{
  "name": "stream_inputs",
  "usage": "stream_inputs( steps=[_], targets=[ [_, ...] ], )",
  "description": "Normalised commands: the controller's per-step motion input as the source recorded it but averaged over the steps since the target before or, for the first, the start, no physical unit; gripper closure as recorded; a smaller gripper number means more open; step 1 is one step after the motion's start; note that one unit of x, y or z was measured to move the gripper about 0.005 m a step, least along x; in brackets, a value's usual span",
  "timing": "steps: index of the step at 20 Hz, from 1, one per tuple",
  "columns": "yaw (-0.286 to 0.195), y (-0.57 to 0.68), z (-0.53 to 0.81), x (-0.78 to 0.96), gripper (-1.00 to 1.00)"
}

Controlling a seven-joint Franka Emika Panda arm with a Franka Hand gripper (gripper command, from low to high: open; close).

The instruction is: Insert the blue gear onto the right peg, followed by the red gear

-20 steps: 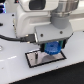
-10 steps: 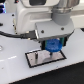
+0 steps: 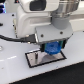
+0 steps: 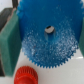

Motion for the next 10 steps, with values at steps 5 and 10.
stream_inputs(
  steps=[5, 10],
  targets=[
    [0.000, 0.00, -0.35, 0.18, 1.00],
    [0.000, 0.01, -0.17, 0.36, 1.00]
  ],
)
